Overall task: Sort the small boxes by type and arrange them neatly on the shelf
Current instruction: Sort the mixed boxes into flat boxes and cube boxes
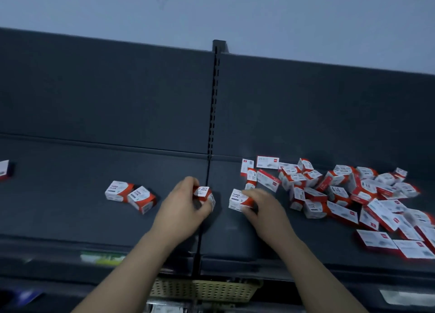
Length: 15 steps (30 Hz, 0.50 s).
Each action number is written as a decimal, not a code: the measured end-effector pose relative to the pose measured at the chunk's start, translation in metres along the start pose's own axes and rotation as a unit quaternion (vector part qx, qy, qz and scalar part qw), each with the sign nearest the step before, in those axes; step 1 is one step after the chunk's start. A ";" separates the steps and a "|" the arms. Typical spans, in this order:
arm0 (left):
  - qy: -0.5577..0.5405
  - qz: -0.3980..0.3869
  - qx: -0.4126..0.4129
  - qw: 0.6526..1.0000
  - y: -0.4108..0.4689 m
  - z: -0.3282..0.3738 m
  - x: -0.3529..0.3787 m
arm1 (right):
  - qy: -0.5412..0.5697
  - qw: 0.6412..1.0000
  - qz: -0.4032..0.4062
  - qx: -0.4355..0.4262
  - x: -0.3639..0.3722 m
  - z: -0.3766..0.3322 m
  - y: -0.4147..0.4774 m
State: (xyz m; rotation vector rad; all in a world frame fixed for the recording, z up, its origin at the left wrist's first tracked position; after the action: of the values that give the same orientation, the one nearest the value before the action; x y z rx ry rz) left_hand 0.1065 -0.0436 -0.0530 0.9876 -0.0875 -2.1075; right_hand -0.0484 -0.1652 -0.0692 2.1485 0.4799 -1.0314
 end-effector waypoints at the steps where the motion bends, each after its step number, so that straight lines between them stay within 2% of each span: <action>1: 0.003 0.012 -0.013 1.000 -0.003 -0.009 -0.012 | 0.033 0.999 -0.017 0.007 0.008 -0.012 -0.001; 5: 0.007 0.056 -0.076 0.996 -0.012 -0.049 -0.056 | 0.139 0.988 -0.068 0.004 0.042 -0.062 -0.008; 8: 0.033 0.083 -0.106 0.990 -0.015 -0.078 -0.087 | 0.162 0.982 -0.096 0.005 0.067 -0.093 -0.011; 15: 0.099 0.048 -0.147 0.983 -0.002 -0.145 -0.120 | 0.162 0.980 -0.115 0.017 0.115 -0.145 -0.007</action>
State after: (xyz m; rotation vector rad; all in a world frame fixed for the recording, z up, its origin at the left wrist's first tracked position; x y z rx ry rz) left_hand 0.2490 0.0764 -0.0797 0.9854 0.2648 -1.8588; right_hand 0.0951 -0.0522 -0.0986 2.3444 0.8869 -0.8117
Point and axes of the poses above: each hand's wrist, its own y-axis towards the middle knuckle, its own x-axis out of the palm, z = x × y, the point moved 10 cm from there along y, towards the middle knuckle, and after that the axes turned 10 degrees about z, right-handed, at the moved point
